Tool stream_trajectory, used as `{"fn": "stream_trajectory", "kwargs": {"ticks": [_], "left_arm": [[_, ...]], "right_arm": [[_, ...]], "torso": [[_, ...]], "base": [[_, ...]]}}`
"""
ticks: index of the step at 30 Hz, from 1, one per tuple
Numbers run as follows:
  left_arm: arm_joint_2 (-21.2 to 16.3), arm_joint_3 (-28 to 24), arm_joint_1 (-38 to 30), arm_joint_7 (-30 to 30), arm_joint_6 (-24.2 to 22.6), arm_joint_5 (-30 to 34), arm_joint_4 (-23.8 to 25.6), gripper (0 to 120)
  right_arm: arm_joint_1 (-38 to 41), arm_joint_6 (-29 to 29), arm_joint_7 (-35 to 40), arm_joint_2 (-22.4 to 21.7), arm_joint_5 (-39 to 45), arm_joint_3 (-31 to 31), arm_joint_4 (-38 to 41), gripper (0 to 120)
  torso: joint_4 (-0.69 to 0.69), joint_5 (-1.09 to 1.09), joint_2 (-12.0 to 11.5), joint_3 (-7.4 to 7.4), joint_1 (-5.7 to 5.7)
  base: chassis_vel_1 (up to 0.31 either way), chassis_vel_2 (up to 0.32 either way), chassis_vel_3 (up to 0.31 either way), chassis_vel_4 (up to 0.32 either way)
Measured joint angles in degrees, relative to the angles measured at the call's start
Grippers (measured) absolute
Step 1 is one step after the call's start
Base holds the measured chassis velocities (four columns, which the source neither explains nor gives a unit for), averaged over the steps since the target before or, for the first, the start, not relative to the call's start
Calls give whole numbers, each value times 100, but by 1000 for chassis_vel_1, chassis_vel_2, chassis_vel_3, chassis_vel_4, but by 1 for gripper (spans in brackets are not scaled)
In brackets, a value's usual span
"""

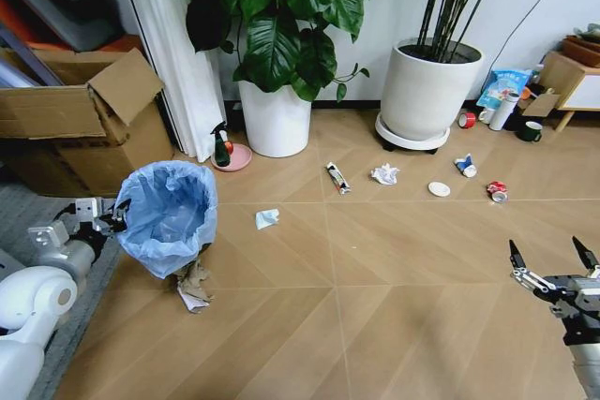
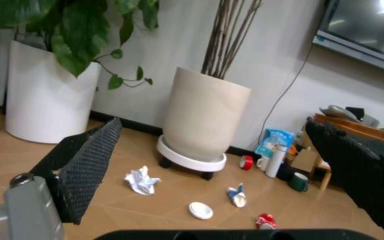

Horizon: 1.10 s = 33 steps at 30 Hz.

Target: Pick up the trash bin and place the garbage on the floor into it.

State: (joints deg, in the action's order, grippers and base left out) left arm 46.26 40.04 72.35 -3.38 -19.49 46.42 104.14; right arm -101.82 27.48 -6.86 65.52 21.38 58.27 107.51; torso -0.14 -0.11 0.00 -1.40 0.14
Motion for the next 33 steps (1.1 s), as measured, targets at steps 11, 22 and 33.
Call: {"fn": "stream_trajectory", "kwargs": {"ticks": [11, 22, 33], "left_arm": [[9, -17, -33, 1, -3, 0, -21, 0], [2, -39, -86, 3, -8, 15, -56, 0], [-7, -27, -65, 10, -9, 26, -53, 0]], "right_arm": [[37, 3, -8, -17, 10, -23, -22, 100], [83, 23, 5, -23, 18, -52, -43, 100], [179, 127, 193, 11, -90, -163, -61, 100]], "torso": [[-1, 0, 0, 0, 0], [-1, -1, 0, 0, 0], [0, 1, 0, 0, 0]], "base": [[135, 130, -128, -129], [130, 134, -120, -123], [61, 55, -57, -64]]}}
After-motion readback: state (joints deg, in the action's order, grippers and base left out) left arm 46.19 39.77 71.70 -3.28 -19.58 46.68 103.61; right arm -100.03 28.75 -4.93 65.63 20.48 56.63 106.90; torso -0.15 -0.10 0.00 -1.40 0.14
